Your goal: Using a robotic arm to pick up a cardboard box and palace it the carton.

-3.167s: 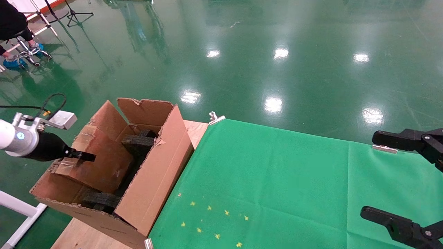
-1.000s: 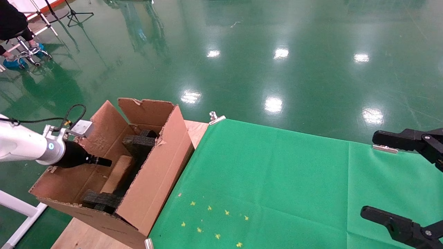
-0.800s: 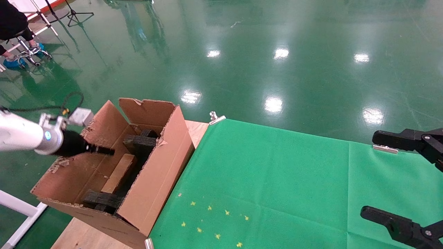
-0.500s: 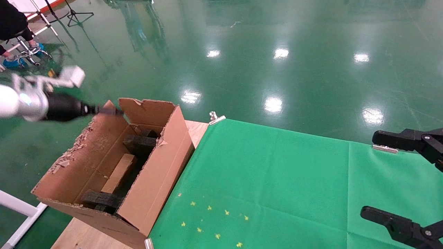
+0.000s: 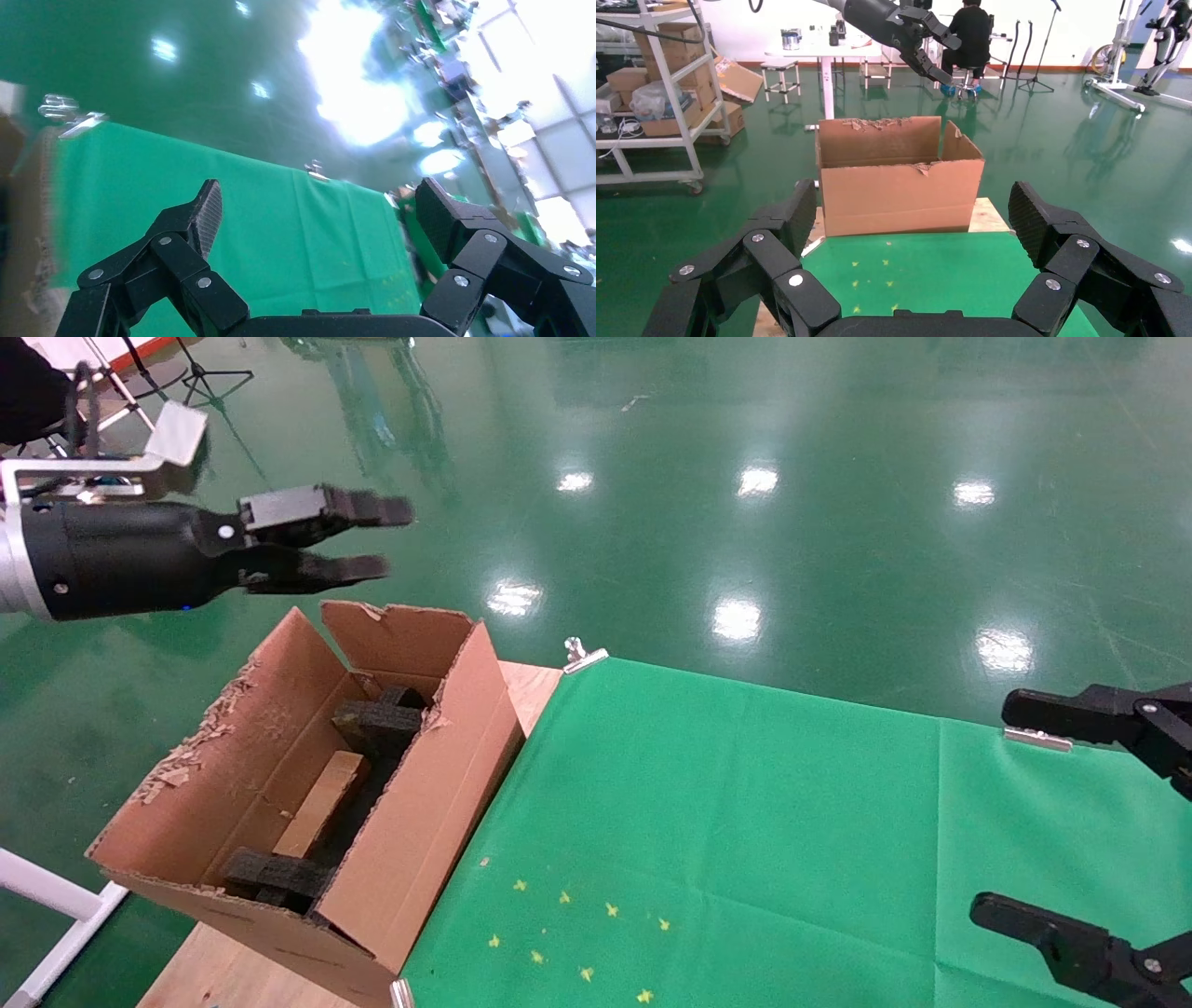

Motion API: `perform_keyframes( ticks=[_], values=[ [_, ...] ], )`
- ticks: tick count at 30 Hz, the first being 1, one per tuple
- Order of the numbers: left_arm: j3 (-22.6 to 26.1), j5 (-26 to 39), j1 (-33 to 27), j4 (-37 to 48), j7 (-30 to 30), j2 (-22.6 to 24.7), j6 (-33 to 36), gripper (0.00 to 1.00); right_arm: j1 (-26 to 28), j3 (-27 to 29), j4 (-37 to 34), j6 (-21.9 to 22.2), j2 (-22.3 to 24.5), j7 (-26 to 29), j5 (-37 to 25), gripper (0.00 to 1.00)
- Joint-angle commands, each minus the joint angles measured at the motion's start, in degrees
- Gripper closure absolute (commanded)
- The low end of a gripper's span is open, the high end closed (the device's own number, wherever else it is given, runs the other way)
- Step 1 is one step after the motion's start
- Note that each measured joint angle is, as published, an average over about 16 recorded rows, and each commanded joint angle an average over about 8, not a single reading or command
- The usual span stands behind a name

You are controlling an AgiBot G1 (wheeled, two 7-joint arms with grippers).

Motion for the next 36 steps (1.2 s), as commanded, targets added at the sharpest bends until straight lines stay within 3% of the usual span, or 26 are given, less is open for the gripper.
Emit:
perform_keyframes(
  ticks=[1, 12, 36],
  values=[
    [-1.5, -3.1, 0.9, -0.1, -1.6, -0.2, 3.5, 0.0, 0.0, 0.0, 0.0, 0.0, 0.0, 0.0, 0.0, 0.0],
    [-2.9, -3.9, 3.3, -2.7, 0.6, 0.0, 3.0, 0.0, 0.0, 0.0, 0.0, 0.0, 0.0, 0.0, 0.0, 0.0],
    [-14.8, -11.0, 21.0, -25.6, 17.7, 1.3, 1.5, 0.0, 0.0, 0.0, 0.0, 0.0, 0.0, 0.0, 0.0, 0.0]
  ],
)
